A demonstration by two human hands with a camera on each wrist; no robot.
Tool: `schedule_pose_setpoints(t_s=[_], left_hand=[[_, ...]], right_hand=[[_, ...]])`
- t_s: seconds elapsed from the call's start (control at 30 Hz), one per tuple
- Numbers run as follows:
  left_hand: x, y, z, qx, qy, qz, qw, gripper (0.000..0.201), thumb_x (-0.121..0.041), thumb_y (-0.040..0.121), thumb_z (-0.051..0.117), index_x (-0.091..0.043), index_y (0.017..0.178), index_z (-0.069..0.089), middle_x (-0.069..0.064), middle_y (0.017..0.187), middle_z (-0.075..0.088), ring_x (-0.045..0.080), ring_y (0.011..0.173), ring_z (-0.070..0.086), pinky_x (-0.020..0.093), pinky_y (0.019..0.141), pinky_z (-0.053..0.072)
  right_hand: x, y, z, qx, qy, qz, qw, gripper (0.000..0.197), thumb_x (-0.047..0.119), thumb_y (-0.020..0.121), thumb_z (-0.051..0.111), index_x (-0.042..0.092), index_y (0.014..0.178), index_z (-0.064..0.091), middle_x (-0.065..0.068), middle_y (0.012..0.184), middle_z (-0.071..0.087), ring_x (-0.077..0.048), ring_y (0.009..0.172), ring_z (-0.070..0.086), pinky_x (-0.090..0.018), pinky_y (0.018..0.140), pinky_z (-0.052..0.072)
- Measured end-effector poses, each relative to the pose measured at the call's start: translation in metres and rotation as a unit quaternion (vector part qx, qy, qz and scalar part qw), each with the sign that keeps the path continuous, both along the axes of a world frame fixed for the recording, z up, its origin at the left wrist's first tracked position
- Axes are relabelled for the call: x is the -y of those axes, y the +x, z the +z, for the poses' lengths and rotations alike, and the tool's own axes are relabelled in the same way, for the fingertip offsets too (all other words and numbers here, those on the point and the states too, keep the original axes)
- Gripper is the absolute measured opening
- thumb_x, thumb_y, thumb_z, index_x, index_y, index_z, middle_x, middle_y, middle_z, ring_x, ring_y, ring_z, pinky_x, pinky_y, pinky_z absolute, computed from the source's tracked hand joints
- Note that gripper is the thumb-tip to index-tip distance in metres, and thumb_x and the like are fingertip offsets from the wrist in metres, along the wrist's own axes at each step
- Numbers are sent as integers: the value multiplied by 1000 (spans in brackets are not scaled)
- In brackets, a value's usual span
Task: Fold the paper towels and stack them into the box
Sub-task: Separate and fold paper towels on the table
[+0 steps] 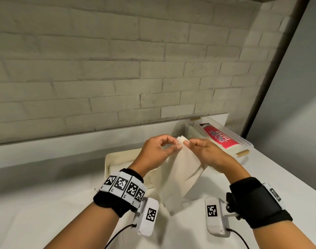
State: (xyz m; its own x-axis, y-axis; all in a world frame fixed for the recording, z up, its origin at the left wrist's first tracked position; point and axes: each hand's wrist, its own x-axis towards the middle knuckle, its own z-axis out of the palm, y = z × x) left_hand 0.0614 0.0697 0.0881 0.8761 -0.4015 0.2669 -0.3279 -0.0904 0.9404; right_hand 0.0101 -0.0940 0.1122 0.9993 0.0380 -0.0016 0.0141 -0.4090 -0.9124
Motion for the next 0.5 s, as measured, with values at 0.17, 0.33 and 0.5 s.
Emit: schedule_pose_setpoints(t_s=[0.17, 0.33, 0.5], left_hand=[[2, -1, -1, -13, -32, -8, 999, 15, -13, 81, 71, -25, 72, 67, -7, 75, 68, 9, 75, 62, 26, 80, 50], [4, -1, -4, -8, -43, 24, 999, 15, -14, 81, 72, -25, 71, 67, -3, 73, 66, 10, 70, 57, 26, 72, 47], [6, -1, -4, 16, -63, 79, 995, 14, -15, 82, 70, -24, 72, 66, -7, 71, 64, 3, 63, 53, 17, 65, 44]], right_hand=[[-1, 0, 1, 3, -6, 15, 1000, 23, 43, 86, 49, 30, 81, 68, 4, 83, 68, -17, 85, 61, -34, 83, 46], [-3, 0, 9, -15, -12, 11, 1000, 36, 51, 85, 47, 23, 88, 70, 8, 82, 71, -11, 83, 65, -24, 79, 47], [-9, 11, 15, 30, -142, 13, 989, 31, 40, 85, 62, 11, 93, 67, -5, 77, 58, -16, 72, 49, -31, 67, 36]])
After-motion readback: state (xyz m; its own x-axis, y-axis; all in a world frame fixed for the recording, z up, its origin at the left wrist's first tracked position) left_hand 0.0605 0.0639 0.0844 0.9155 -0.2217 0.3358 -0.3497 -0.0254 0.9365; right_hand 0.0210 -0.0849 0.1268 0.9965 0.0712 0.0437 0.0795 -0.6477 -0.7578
